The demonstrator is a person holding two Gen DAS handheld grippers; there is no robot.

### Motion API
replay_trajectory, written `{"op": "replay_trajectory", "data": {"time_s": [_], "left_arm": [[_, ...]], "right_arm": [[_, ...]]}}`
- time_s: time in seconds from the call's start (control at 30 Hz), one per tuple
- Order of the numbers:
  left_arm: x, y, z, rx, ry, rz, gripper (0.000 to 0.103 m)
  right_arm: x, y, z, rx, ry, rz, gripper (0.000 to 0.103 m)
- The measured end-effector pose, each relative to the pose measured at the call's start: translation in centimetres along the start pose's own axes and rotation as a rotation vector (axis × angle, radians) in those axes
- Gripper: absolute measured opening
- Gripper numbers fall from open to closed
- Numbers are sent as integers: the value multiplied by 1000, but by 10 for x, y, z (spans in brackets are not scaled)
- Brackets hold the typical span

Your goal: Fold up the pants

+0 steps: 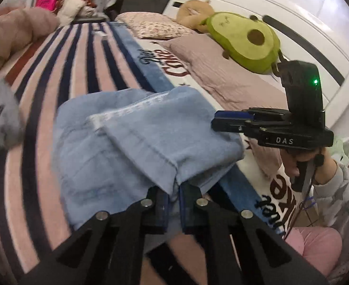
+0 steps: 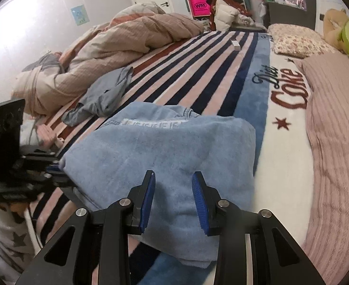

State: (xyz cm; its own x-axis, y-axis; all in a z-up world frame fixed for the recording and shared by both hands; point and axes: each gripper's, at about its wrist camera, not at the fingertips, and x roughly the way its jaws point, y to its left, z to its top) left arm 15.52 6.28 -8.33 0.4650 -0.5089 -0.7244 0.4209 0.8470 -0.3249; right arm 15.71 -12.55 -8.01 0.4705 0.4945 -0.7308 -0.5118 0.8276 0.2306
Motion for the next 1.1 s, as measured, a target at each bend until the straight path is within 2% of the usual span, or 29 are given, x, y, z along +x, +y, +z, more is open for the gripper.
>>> {"op": "replay_trajectory", "data": {"time_s": [0.13, 0.23, 0.27, 0.3, 0.33, 0.4, 0.5, 0.6, 0.63, 0.7, 0.77, 0.83, 0.87, 0.93, 0.97, 1.03, 1.1], "left_arm": [[0, 9, -18, -34, 56, 6, 4], [-4, 8, -19, -33, 42, -18, 10], [-7, 10, -15, -49, 31, -38, 30], [-9, 12, -10, -62, 15, -47, 59], [-10, 15, -4, -75, -11, -52, 67], [-14, 22, 8, -98, -49, -75, 68], [-3, 38, 29, -191, -76, -143, 68], [24, 50, 44, -243, -32, -101, 68], [32, 53, 48, -252, -17, -85, 66], [50, 61, 55, -288, 9, -44, 55], [56, 66, 59, -316, -7, -47, 50], [62, 73, 64, -355, -11, -52, 29], [64, 75, 66, -362, -5, -48, 15], [63, 74, 69, -348, -27, -12, 11], [59, 73, 70, -328, -51, 33, 2], [44, 74, 67, -320, -121, 97, 2], [37, 72, 67, -300, -149, 148, 2]], "right_arm": [[14, 4, -1, -11, 33, -21, 29], [23, 3, -7, -6, 54, -34, 29], [23, 3, -8, -6, 57, -36, 29], [23, 2, -9, -4, 58, -34, 29], [22, 0, -9, 0, 60, -31, 29], [21, -1, -11, 4, 61, -26, 29], [21, 0, -12, -7, 60, -30, 29], [21, 2, -14, -18, 58, -34, 29], [20, 1, -14, -20, 57, -31, 29], [20, 1, -15, -18, 55, -24, 29], [20, -1, -15, -16, 53, -18, 29], [20, -2, -16, -13, 51, -14, 29], [21, -2, -17, -9, 49, -13, 29], [20, -2, -17, -4, 46, -8, 29], [20, -2, -16, -4, 44, -5, 29], [19, -3, -16, -4, 40, 6, 29], [18, -3, -16, 2, 34, 17, 29]]}}
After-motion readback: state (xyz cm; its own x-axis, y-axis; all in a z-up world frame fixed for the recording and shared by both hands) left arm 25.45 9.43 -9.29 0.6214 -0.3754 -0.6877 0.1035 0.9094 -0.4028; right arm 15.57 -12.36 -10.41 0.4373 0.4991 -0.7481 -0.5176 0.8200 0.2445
